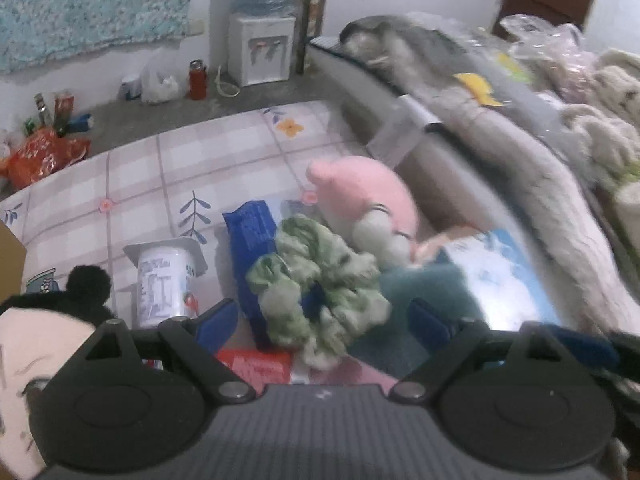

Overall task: Organize soft objects
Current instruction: 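Move the left gripper to the green scrunchie while the right approaches the blue box, then grasp the green scrunchie with the left gripper while the right grasps the blue bandage box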

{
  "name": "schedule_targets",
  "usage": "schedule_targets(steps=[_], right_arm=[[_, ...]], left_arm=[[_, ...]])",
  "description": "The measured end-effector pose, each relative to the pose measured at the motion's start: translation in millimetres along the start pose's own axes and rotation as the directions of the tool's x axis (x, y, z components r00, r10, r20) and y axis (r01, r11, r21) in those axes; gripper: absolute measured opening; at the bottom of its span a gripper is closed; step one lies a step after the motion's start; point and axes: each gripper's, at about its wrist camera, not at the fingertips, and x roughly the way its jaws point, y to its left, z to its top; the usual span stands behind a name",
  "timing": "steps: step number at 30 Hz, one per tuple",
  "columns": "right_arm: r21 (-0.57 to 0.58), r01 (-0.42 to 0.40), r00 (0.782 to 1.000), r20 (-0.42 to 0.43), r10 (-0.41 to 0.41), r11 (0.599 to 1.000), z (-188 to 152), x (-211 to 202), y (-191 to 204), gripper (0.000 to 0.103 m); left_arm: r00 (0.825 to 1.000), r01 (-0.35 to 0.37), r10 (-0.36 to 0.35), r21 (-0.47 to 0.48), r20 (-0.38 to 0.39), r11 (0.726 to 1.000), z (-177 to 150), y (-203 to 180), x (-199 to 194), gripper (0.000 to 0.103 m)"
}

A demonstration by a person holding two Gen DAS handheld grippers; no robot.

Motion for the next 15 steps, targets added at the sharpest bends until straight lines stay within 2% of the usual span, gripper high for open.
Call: schedule_targets(steps=[6, 8, 12, 15], right_arm=[[-0.023, 0.014, 1.0, 0.027, -0.013, 1.0, 2, 7, -4, 0.042], [-0.018, 0.009, 1.0, 0.03, -0.008, 1.0, 4, 10, -3, 0.042], [-0.017, 0.01, 0.999, 0.039, -0.009, 1.0, 4, 11, -4, 0.042], [-0.025, 0.019, 0.999, 0.043, -0.018, 1.0, 7, 10, -3, 0.042]], left_arm=[[0.999, -0.008, 0.008, 0.006, -0.034, 1.0, 9, 1, 25, 0.092], [0.999, -0.011, 0.012, 0.011, -0.041, 1.0, 10, -1, 30, 0.079], [0.998, -0.037, 0.038, 0.025, -0.043, 0.999, 10, -3, 33, 0.067], [0.999, -0.044, 0.045, 0.022, -0.03, 0.999, 10, -1, 27, 0.054]])
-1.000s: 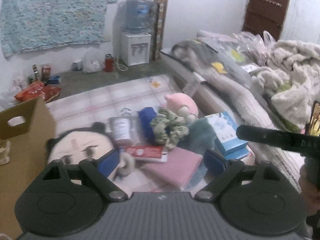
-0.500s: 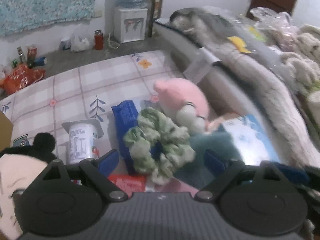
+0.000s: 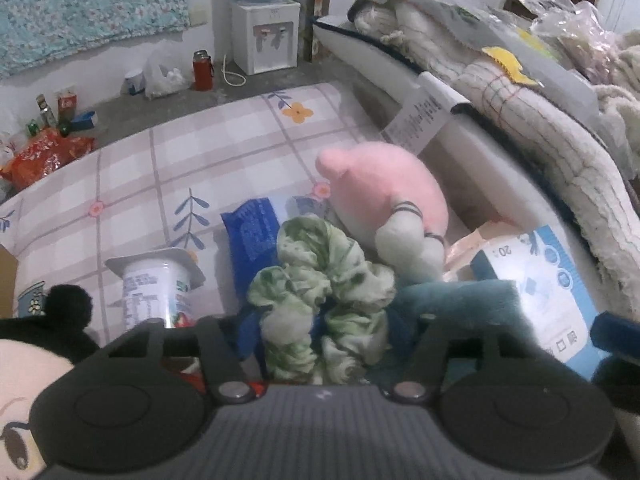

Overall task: Organize soft objects
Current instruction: 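Grasp the green scrunchie with the left gripper while the right grasps the blue bandage box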

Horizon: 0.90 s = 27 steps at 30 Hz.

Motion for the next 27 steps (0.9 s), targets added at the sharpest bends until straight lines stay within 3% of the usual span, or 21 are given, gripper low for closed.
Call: schedule_targets(steps=[5, 14, 19, 27], right_arm=[[-0.023, 0.018, 1.0, 0.015, -0.018, 1.0, 5, -5, 6, 0.042], [-0.081, 0.11, 0.994, 0.007, -0.11, 0.991, 10, -4, 16, 0.042], [-0.163, 0.27, 0.961, -0.017, -0.276, 0.949, 8, 3, 20, 0.046], [-0.283, 0.351, 0.908, -0.131, -0.399, 0.893, 3, 41, 22, 0.064]], left_arm=[[1.0, 0.021, -0.021, -0.058, 0.011, 0.998, -1, 12, -14, 0.029], [0.997, 0.042, -0.036, -0.092, 0.073, 0.995, -3, 24, -49, 0.022], [0.992, 0.076, -0.065, -0.108, 0.104, 0.991, -8, 30, -66, 0.022], [0.982, 0.139, -0.123, -0.111, 0.143, 0.984, -16, 36, -88, 0.022]])
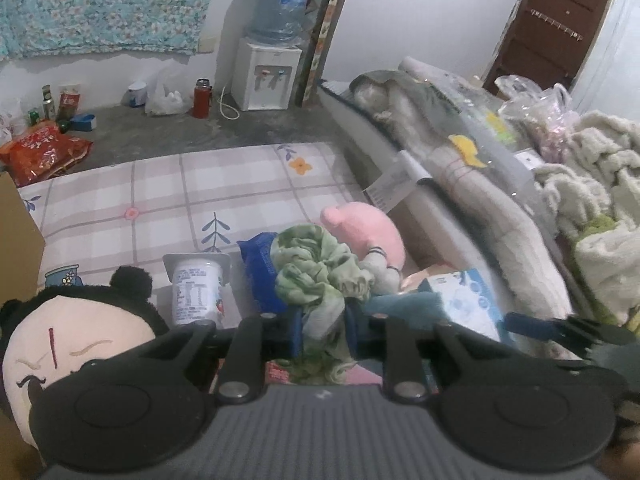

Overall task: Organize soft objects
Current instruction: 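Grasp the green scrunchie with the left gripper while the right grasps the blue bandage box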

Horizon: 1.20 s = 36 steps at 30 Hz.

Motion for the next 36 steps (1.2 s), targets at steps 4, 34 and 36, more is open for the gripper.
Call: schedule_targets(steps=[4, 34, 36], right_arm=[[-0.085, 0.057, 0.998, -0.018, -0.058, 0.995, 6, 15, 15, 0.078], [0.152, 0.012, 0.993, 0.114, -0.03, 0.988, -14, -87, 0, 0.072], [0.169, -0.026, 0.989, 0.149, 0.0, 0.985, -19, -107, 3, 0.072]], left_arm=[[1.0, 0.017, -0.017, -0.011, 0.005, 1.0, -2, 4, -6, 0.022], [0.995, 0.044, -0.044, 0.002, 0.089, 0.999, -18, -9, -80, 0.022], [0.994, 0.04, -0.04, 0.005, 0.104, 0.999, -22, -11, -94, 0.022]])
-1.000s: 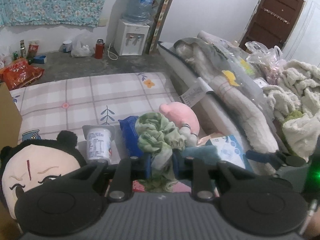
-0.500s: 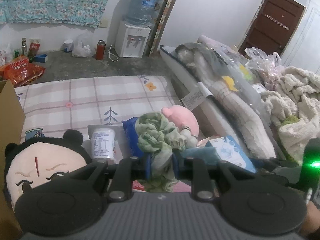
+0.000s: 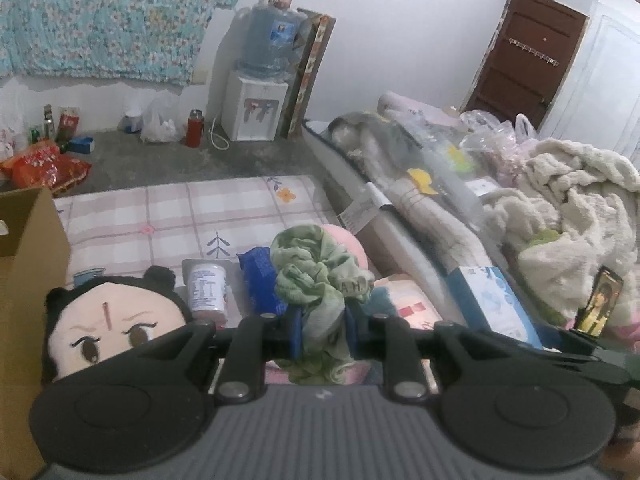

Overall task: Organize soft objects
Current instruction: 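Carry the scrunchie and bandage box with both grippers over the cardboard box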

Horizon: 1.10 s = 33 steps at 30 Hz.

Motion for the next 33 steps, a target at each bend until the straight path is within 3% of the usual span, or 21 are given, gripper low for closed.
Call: schedule_targets(steps=[6, 11, 18, 24, 28, 33], right_arm=[[-0.006, -0.137, 0.988, 0.074, 0.138, 0.99, -4, -53, 27, 0.072], [-0.072, -0.268, 0.956, 0.107, 0.275, 0.961, 4, -79, 68, 0.072], [-0.178, -0.486, 0.862, 0.068, 0.503, 0.856, 26, -80, 154, 0.072], [-0.27, -0.602, 0.786, -0.036, 0.617, 0.751, 45, -58, 253, 0.072], [-0.304, -0.623, 0.776, -0.121, 0.619, 0.721, 58, -24, 318, 0.072], [-0.328, -0.603, 0.798, -0.232, 0.557, 0.727, 69, 33, 392, 0.072]], left_arm=[[0.998, -0.02, 0.02, -0.008, 0.053, 1.0, -12, 0, -54, 0.022], [0.99, -0.055, 0.062, -0.055, 0.124, 0.997, -23, 19, -113, 0.022], [0.947, -0.202, 0.23, -0.14, 0.225, 0.969, -27, 65, -190, 0.023], [0.913, -0.294, 0.343, -0.226, 0.222, 0.929, -13, 131, -213, 0.023], [0.911, -0.328, 0.376, -0.255, 0.171, 0.909, 9, 184, -195, 0.023], [0.928, -0.329, 0.366, -0.301, 0.072, 0.895, 34, 261, -159, 0.024]])
